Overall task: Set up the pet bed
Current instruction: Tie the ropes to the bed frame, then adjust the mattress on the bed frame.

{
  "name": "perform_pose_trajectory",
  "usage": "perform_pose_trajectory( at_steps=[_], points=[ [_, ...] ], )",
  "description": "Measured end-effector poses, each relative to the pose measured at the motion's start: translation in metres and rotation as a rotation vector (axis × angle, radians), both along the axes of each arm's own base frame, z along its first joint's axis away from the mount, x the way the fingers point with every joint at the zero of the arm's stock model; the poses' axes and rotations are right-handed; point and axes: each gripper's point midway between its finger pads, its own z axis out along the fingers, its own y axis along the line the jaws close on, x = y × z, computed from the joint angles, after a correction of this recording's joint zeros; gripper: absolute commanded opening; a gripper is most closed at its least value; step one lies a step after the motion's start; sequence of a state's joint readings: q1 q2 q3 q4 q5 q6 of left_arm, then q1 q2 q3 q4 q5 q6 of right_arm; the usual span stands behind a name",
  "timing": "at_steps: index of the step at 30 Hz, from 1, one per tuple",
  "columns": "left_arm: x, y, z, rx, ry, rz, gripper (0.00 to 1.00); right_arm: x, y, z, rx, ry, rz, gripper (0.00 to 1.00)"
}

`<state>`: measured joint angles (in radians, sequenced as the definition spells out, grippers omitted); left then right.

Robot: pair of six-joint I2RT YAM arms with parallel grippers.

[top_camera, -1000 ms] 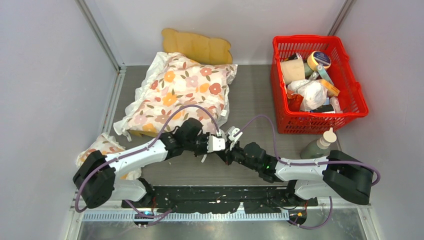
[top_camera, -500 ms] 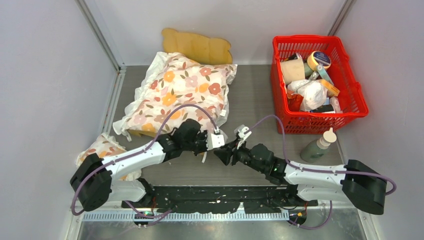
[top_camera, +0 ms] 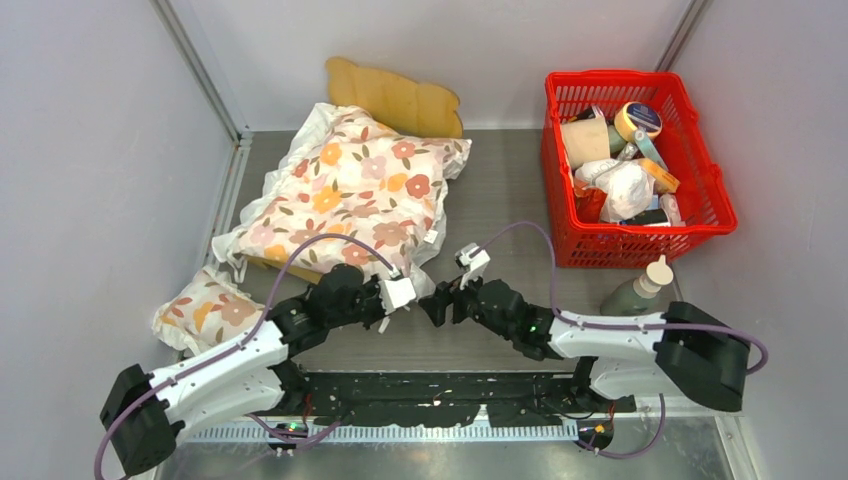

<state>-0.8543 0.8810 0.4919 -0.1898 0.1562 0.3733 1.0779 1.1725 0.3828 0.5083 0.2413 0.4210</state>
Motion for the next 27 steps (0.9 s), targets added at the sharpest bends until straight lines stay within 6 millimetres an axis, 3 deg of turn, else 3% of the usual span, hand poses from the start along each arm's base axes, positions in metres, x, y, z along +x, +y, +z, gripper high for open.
perform_pose_trajectory(
  at_steps=[3,4,5,7,9,17,21,22,25,27],
  points=[
    [-0.004,0.006,0.0,-0.011,0.013,0.025,0.0,0.003,0.013,-0.014,-0.048,0.017,0.027,0.71],
    [-0.004,0.007,-0.001,-0.012,0.016,0.032,0.0,0.004,0.018,-0.019,-0.064,0.022,0.044,0.52],
    [-0.005,0.008,-0.001,-0.011,0.019,0.038,0.0,0.004,0.024,-0.021,-0.075,0.027,0.063,0.26],
    [-0.005,0.009,-0.001,-0.013,0.025,0.049,0.0,0.007,0.034,-0.022,-0.09,0.023,0.1,0.08],
    [-0.005,0.01,-0.001,-0.012,0.029,0.056,0.0,0.014,0.043,-0.012,-0.074,0.017,0.12,0.05],
    [-0.005,0.012,-0.001,-0.027,0.03,0.077,0.0,0.096,0.067,0.082,0.041,-0.119,0.115,0.05],
    [-0.005,0.013,0.003,-0.042,0.017,0.083,0.0,0.117,0.095,0.081,0.025,-0.106,0.186,0.14],
    [-0.005,0.013,0.001,-0.039,0.019,0.085,0.0,0.122,0.103,0.076,0.015,-0.098,0.204,0.22],
    [-0.006,0.014,-0.003,-0.031,0.026,0.085,0.0,0.137,0.123,0.064,-0.008,-0.067,0.237,0.33],
    [-0.006,0.014,-0.005,-0.025,0.033,0.086,0.0,0.142,0.131,0.056,-0.022,-0.04,0.253,0.48]
  ],
)
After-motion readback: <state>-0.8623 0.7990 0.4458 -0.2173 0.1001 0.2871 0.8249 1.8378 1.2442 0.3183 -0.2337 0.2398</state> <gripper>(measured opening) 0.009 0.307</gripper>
